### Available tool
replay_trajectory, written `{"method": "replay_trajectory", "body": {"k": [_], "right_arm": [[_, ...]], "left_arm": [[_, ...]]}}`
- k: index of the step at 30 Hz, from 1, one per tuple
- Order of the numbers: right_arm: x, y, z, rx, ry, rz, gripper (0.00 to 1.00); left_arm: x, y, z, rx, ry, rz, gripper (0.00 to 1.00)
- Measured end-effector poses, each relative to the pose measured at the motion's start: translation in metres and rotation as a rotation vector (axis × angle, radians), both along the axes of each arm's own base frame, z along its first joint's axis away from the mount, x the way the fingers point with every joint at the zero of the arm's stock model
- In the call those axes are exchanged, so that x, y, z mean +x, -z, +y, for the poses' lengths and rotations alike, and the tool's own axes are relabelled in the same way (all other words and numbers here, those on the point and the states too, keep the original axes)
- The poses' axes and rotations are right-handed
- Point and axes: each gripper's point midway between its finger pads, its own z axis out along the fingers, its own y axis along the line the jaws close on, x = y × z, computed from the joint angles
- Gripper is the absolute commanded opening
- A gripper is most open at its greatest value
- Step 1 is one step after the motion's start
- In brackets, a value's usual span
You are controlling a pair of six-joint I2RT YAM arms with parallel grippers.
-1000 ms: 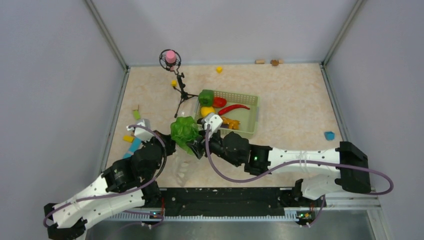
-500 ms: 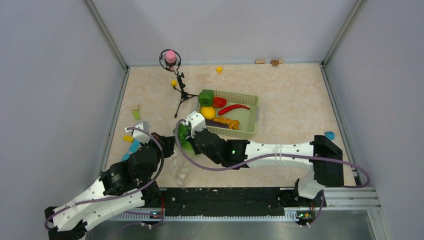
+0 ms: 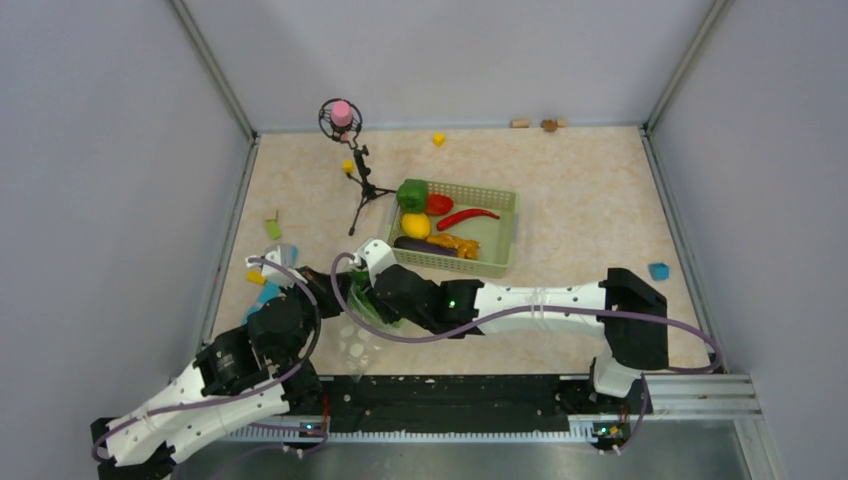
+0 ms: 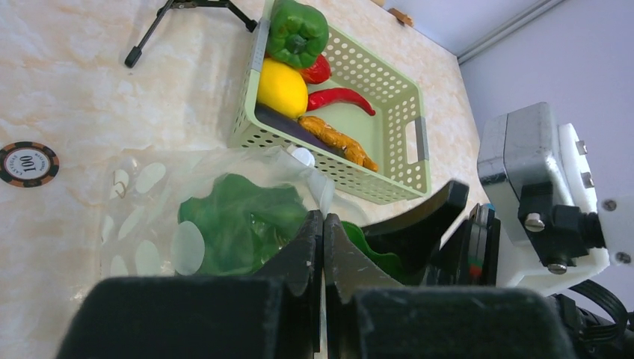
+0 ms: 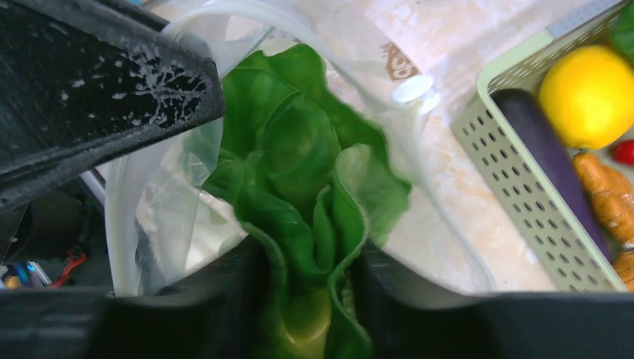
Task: Place the food in the zip-top bag and seal the zipper
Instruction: Place the fake vegetable in the zipper food storage bag, then open the zipper of the food storage bag at the center of the board.
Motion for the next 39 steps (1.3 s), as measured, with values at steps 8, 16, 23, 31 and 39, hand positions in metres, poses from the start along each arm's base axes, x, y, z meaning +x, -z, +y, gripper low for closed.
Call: {"method": "replay_trajectory", "body": {"k": [8,16,23,31,39], "right_arm": [[-0.001,-0.004,-0.003,-0.008,-0.013,-0.008,0.73],[0.001,-0.072,-0.034,0.148,0.016,-0.093,0.9],[0.008,-0.114,-0.087,0.342,0.078,-0.124,0.87],[0.044,-0.055,-0.114,0.345,0.273,0.029,0.81],[0.031,0.021,-0.088,0.23,0.242,0.203,0.68]], "left_arm": [[0.001,0.001,-0.002,0.006,-0.001,0.003,0.0],[0.002,0.001,0.0,0.006,-0.012,0.001,0.0],[0.003,0.0,0.002,0.008,-0.024,-0.002,0.0],[0.003,0.0,0.003,0.008,-0.026,-0.003,0.0],[0.004,0.0,0.003,0.008,-0.03,-0.004,0.0]]}}
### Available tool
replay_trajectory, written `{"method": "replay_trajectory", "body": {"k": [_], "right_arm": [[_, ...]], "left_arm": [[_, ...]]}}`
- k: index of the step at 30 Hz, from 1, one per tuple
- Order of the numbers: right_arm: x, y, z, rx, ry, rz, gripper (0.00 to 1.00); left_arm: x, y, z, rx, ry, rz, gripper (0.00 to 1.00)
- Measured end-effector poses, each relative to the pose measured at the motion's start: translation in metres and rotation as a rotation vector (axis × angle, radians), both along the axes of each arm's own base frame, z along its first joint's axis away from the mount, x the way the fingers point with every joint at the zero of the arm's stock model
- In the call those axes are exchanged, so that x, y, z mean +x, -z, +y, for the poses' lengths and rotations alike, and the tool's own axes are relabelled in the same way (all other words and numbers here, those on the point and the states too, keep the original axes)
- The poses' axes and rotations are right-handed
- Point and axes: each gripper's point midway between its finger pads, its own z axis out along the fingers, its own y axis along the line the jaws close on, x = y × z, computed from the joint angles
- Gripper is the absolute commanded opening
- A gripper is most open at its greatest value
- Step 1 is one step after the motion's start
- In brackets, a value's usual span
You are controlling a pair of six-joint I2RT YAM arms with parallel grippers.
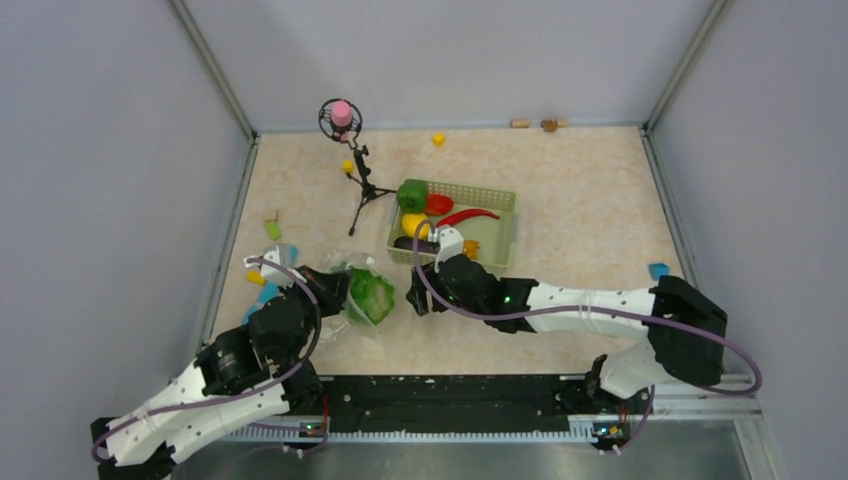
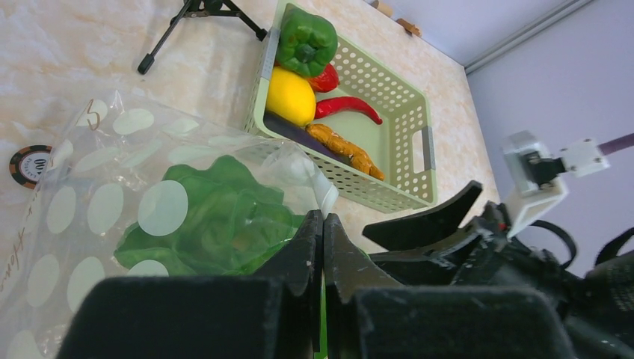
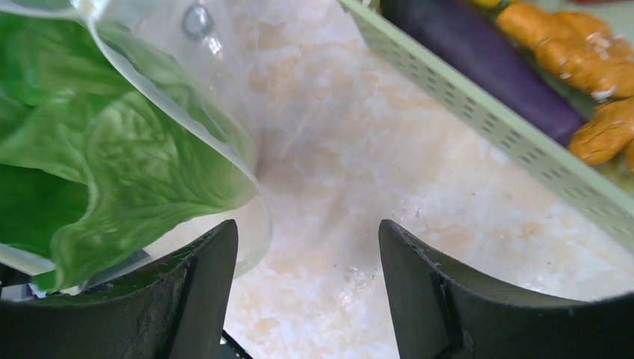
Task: Place the food in the zip-top bag and seal the zipper
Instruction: Open the zipper of the food storage bag at the center of the board.
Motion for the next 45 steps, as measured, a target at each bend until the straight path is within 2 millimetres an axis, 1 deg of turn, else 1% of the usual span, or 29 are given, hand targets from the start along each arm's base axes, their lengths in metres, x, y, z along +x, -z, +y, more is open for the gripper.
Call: {"method": "replay_trajectory", "body": {"k": [3,5,7,8,9,11,13,16,19,22,24,26,28,30,34,36,37,39,40,42,44,45], "right_arm": [[-0.005,0.019,0.006,-0.021,-0.023,0.047,0.65],[-0.008,0.028,0.012,-0.019,-0.041,0.07,0.6],[-0.011,0.034,0.019,-0.008,-0.063,0.088,0.42],[-0.012,0.038,0.024,-0.002,-0.076,0.1,0.27],[-0.014,0.042,0.026,-0.003,-0.085,0.108,0.16],[-0.016,0.052,0.031,-0.005,-0.097,0.129,0.07],[-0.018,0.058,0.032,-0.012,-0.105,0.144,0.0],[-0.019,0.052,0.035,-0.01,-0.135,0.127,0.0],[-0.019,0.032,0.035,-0.008,-0.163,0.092,0.0],[-0.02,-0.002,0.035,0.008,-0.197,0.052,0.0],[-0.02,-0.03,0.037,0.03,-0.219,0.02,0.0],[-0.021,-0.053,0.038,0.047,-0.235,-0.004,0.0],[-0.021,-0.073,0.036,0.064,-0.245,-0.029,0.0],[-0.023,-0.087,0.031,0.073,-0.25,-0.047,0.0],[-0.025,-0.103,0.019,0.066,-0.242,-0.067,0.0],[-0.024,-0.111,0.012,0.07,-0.227,-0.081,0.0],[-0.024,-0.115,0.009,0.074,-0.219,-0.089,0.0],[-0.025,-0.122,0.008,0.076,-0.227,-0.092,0.0],[-0.027,-0.124,0.012,0.074,-0.247,-0.087,0.0],[-0.03,-0.13,0.028,0.082,-0.304,-0.079,0.0],[-0.034,-0.126,0.043,0.077,-0.354,-0.067,0.0],[-0.036,-0.12,0.049,0.071,-0.378,-0.053,0.0]], "left_arm": [[0.0,0.0,0.0,0.001,0.0,0.0,0.0],[0.0,0.0,0.0,0.0,0.0,0.0,0.0],[0.0,0.0,0.0,0.0,0.0,0.0,0.0],[0.0,0.0,0.0,0.0,0.0,0.0,0.0],[0.0,0.0,0.0,0.0,-0.001,0.0,0.0],[0.0,0.0,0.0,-0.003,-0.002,0.001,0.0],[0.0,0.0,0.0,-0.003,-0.002,0.003,0.0],[0.0,0.001,0.001,-0.002,-0.004,0.003,0.0],[0.0,0.0,0.001,-0.003,-0.008,0.002,0.0],[0.001,0.0,0.001,-0.004,-0.009,0.001,0.0],[0.001,0.0,0.001,-0.005,-0.012,-0.001,0.0],[0.001,0.0,0.001,-0.005,-0.012,-0.001,0.0],[0.001,0.0,0.001,-0.004,-0.012,-0.001,0.0],[0.001,-0.001,0.001,-0.005,-0.011,-0.001,0.0],[0.0,-0.009,0.003,-0.009,-0.01,-0.004,0.0],[0.0,-0.016,0.004,-0.016,-0.011,-0.009,0.0],[-0.001,-0.022,0.004,-0.021,-0.012,-0.012,0.0],[0.0,-0.028,0.002,-0.022,-0.009,-0.011,0.0],[0.0,-0.028,-0.001,-0.017,0.0,-0.006,0.0],[0.003,-0.025,-0.013,0.009,0.023,0.012,0.0],[0.007,-0.017,-0.026,0.055,0.054,0.04,0.0],[0.008,-0.012,-0.034,0.079,0.073,0.057,0.0]]}}
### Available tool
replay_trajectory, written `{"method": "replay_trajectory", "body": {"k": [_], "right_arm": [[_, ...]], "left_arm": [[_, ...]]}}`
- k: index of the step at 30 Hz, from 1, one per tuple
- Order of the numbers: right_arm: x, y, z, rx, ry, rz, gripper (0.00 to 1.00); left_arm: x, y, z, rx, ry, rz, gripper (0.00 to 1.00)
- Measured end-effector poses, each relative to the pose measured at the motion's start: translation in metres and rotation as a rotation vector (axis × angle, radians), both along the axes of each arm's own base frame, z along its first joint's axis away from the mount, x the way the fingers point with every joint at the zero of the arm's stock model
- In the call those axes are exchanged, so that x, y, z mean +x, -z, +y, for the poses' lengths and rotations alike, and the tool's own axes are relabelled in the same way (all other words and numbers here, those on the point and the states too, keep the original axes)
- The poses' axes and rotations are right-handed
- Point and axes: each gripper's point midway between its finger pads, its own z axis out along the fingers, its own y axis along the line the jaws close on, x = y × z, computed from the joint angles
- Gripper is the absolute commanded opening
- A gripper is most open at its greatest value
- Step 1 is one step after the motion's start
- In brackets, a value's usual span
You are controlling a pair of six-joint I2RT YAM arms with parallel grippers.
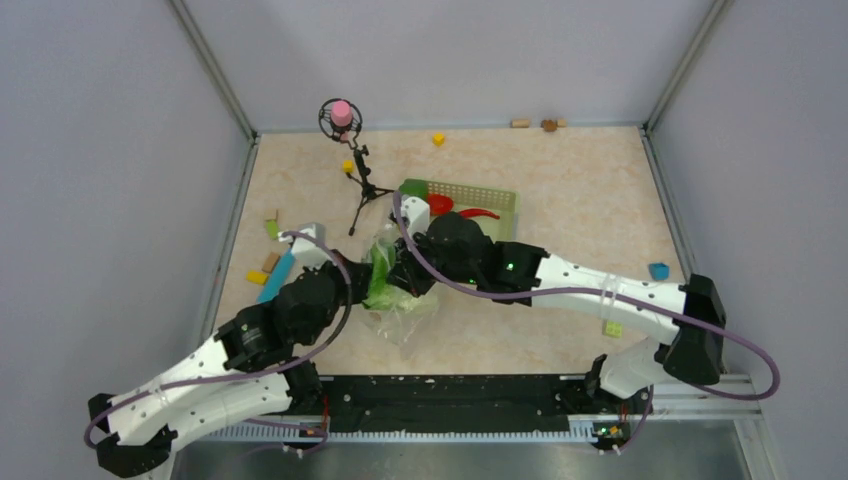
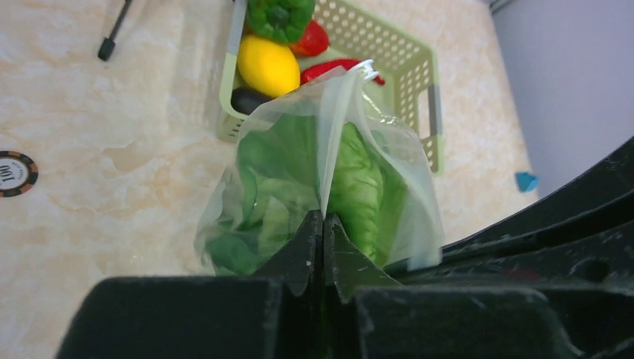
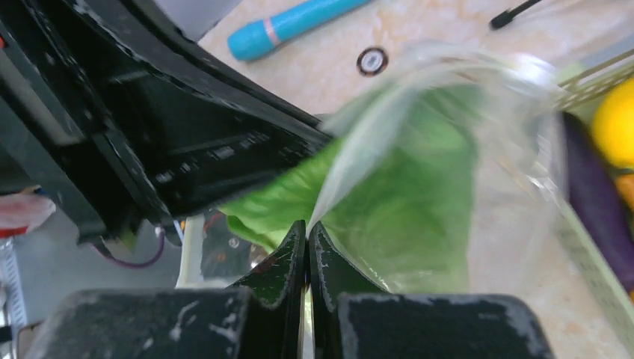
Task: Place the food in the zip-top bag and seal the zipper
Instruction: Open the zipper of the food storage bag at the center of the board.
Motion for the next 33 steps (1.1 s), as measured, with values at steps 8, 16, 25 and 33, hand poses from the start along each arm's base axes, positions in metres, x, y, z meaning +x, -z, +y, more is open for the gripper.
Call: {"method": "replay_trajectory", "body": {"k": [8,16,25,33], "right_arm": [[-0.02,0.024,0.014,-0.014,-0.116,0.062,0.0],[0.01,0.017,-0.067,0.016,0.187,-0.039,0.0],[0.021,0.011,-0.116,0.07,0.354,-0.094,0.0],[0.016,0.017,-0.088,0.08,0.235,-0.111,0.0]], "left_arm": [[0.004,0.025,-0.029,0.084,0.073,0.073,0.0],[-0.004,0.005,0.015,-0.008,-0.049,0.024,0.0],[-0.015,0.0,0.043,-0.077,-0.1,0.014,0.0],[-0.009,0.0,0.017,0.001,-0.006,-0.004,0.0]]}}
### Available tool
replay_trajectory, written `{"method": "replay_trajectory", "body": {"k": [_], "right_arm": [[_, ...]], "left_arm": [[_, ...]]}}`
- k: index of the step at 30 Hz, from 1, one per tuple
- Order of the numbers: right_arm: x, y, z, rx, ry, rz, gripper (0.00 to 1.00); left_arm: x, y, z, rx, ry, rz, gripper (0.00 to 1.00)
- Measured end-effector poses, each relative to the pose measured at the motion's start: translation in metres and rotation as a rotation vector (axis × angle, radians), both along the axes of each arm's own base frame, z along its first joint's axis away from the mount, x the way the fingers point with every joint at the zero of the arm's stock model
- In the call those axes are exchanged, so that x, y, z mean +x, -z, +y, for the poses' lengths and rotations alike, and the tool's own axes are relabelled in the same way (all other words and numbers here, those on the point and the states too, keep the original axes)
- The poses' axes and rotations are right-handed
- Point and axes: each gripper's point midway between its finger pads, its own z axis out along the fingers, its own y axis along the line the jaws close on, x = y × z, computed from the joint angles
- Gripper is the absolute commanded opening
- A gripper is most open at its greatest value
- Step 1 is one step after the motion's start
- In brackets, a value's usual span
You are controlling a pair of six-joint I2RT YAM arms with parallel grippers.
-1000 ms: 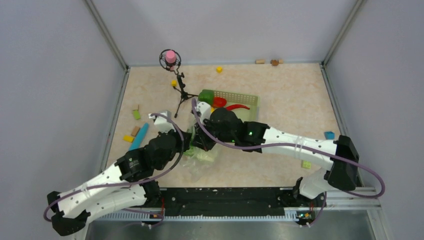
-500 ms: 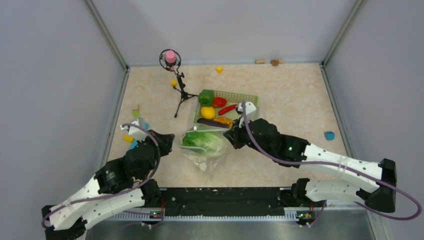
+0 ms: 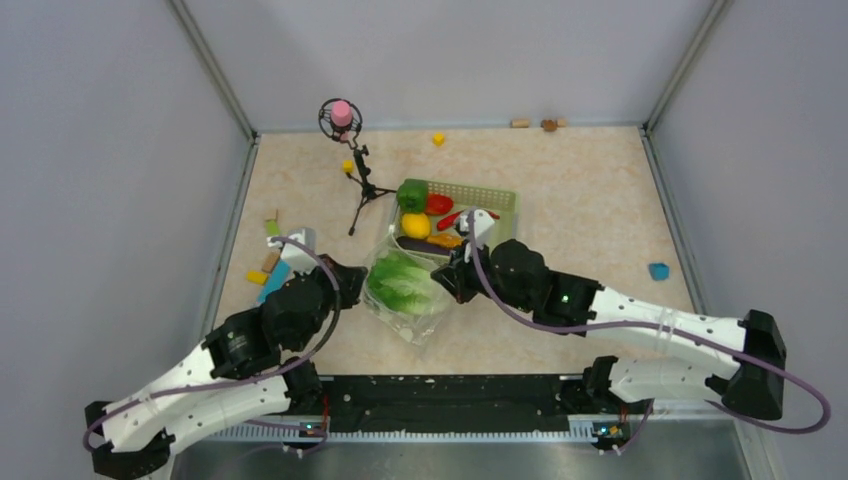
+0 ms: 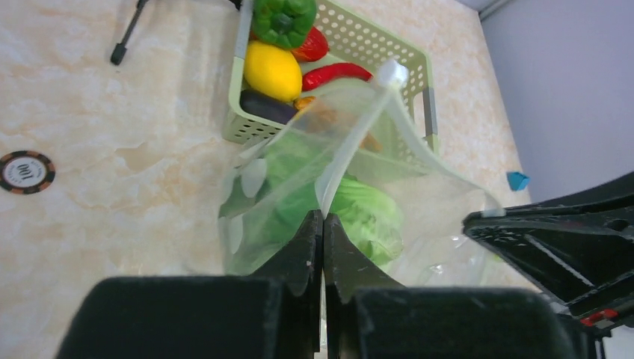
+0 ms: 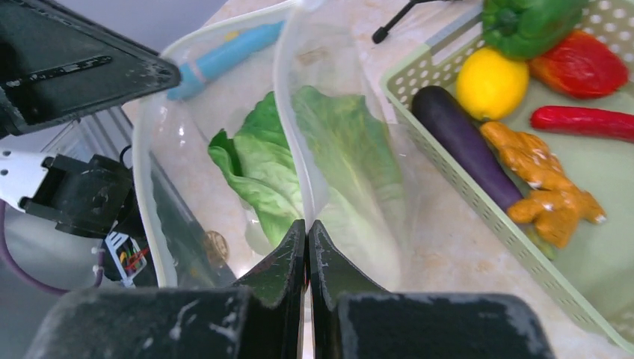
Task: Place the food in the zip-top bag and seal the zipper
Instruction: Open the zipper of the food storage bag at the center of the board.
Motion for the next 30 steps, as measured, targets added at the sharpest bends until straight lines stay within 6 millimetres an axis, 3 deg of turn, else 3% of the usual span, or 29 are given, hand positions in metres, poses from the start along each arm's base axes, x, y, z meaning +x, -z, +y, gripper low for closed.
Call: {"method": "replay_trajectory", "body": {"k": [6,8,10,14,20,23,27,30], "right_arm": [[-0.001,0.024,0.042,-0.05,-0.115,0.049,0.0],[0.001,0.028,0.053,-0.065,-0.135,0.057,0.0],[0.003,0.031,0.056,-0.077,-0.139,0.056,0.08],[0.007,0.032,0.054,-0.089,-0.122,0.042,0.26],[0.013,0.027,0.047,-0.107,-0.098,-0.003,0.75],[0.015,0.018,0.043,-0.096,-0.082,-0.026,0.95],[0.024,0.008,0.033,-0.085,-0.011,-0.055,0.99],[0.034,0.004,0.025,-0.082,0.045,-0.063,0.99]], "left_arm": [[0.006,0.017,-0.037,0.1,0.113,0.036,0.0],[0.006,0.022,-0.041,0.123,0.128,0.045,0.0],[0.007,0.024,-0.041,0.139,0.129,0.048,0.0],[0.009,0.018,-0.024,0.137,0.067,0.024,0.0],[0.007,0.001,0.015,0.055,-0.066,-0.044,0.0],[0.007,0.008,0.028,0.053,-0.108,-0.055,0.0],[0.006,0.021,0.038,0.079,-0.137,-0.053,0.0],[0.006,0.021,0.043,0.067,-0.153,-0.062,0.0]]}}
